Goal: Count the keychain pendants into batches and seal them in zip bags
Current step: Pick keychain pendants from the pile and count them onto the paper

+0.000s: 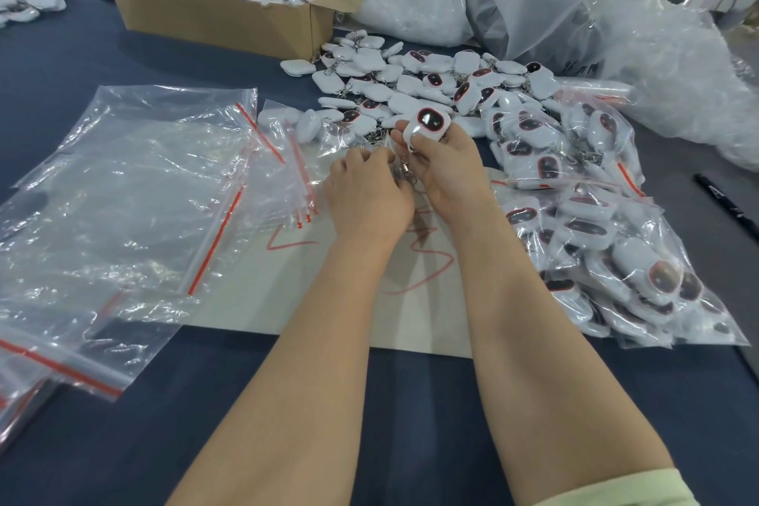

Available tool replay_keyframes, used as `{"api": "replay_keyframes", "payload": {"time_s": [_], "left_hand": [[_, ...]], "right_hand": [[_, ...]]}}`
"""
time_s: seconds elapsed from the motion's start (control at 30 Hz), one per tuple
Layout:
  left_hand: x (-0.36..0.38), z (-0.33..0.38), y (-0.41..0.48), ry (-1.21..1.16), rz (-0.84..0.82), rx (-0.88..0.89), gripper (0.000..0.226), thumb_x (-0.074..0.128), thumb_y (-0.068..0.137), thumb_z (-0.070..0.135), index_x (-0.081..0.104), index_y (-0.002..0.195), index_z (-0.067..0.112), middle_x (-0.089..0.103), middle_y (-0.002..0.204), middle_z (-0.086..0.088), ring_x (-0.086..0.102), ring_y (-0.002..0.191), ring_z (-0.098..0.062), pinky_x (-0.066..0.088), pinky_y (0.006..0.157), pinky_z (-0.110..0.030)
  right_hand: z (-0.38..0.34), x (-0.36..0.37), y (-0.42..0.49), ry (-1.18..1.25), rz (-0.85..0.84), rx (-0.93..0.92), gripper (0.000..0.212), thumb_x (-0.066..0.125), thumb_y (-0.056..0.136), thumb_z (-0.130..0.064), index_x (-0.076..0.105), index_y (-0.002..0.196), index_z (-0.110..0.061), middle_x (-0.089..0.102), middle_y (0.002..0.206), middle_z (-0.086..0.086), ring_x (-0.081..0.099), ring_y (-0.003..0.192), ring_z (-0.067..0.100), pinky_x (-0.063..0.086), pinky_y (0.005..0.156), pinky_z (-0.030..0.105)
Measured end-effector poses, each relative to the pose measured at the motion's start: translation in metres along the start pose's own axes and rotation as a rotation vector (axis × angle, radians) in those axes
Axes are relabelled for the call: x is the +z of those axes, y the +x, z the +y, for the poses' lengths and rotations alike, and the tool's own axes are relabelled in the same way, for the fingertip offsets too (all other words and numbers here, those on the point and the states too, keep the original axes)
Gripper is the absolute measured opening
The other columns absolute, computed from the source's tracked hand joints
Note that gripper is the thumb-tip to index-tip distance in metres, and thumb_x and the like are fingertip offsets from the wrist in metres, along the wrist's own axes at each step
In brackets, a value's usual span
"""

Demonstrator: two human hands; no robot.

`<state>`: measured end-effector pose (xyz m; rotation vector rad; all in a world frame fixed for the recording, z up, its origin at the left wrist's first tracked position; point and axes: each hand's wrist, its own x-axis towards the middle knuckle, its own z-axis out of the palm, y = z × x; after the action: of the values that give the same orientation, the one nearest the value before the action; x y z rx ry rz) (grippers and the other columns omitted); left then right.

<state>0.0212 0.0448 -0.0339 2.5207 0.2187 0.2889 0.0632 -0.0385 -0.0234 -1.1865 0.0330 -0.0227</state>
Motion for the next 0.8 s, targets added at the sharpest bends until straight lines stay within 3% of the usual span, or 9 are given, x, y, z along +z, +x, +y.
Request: {"api": "replay_keyframes", "payload": {"time_s": [0.1,0.27,0.5,0.67,0.8], "left_hand": [[0.0,0.0,0.0,0.008,0.006,-0.006,0.037,0.05,0.09,0.027,0.053,0.126,0.021,0.047,0.132,-0.009,0.039,0.122,-0.032,0.034,0.097,-0.037],[0.0,0.003,-0.003,0.045,0.033,-0.025,0.036,0.05,0.091,0.027,0.052,0.126,0.019,0.046,0.131,-0.009,0.039,0.122,-0.032,0.033,0.097,-0.038],[0.0,0.003,-0.002,0.107,0.038,-0.055,0.038,0.054,0.089,0.032,0.051,0.125,0.023,0.046,0.131,-0.006,0.039,0.122,-0.03,0.029,0.098,-0.038],[0.001,0.003,-0.002,0.044,0.017,-0.05,0.037,0.051,0.089,0.029,0.051,0.125,0.021,0.048,0.129,-0.008,0.042,0.121,-0.032,0.031,0.096,-0.04],[0.001,0.003,-0.001,0.014,0.018,-0.054,0.034,0.049,0.09,0.029,0.053,0.123,0.021,0.049,0.127,-0.008,0.044,0.119,-0.033,0.032,0.095,-0.04]], "right_hand": [[0.0,-0.001,0.0,-0.036,0.002,-0.012,0.027,0.044,0.093,0.013,0.052,0.117,0.004,0.063,0.1,0.013,0.063,0.087,0.019,0.054,0.084,0.027],[-0.007,0.0,0.001,-0.005,0.022,-0.069,0.023,0.045,0.094,0.012,0.052,0.101,-0.008,0.064,0.093,0.007,0.064,0.086,0.018,0.053,0.079,0.025],[-0.011,0.004,0.003,0.034,0.045,-0.096,0.022,0.045,0.093,0.011,0.051,0.104,-0.007,0.064,0.096,0.009,0.066,0.084,0.015,0.055,0.075,0.021],[-0.009,0.003,0.0,0.047,0.02,-0.054,0.018,0.046,0.094,0.01,0.052,0.104,-0.005,0.064,0.092,0.011,0.064,0.082,0.019,0.054,0.08,0.028],[-0.007,0.003,-0.003,0.054,0.016,0.005,0.006,0.048,0.098,-0.001,0.052,0.099,-0.003,0.064,0.085,0.013,0.06,0.068,0.018,0.053,0.066,0.026]]}}
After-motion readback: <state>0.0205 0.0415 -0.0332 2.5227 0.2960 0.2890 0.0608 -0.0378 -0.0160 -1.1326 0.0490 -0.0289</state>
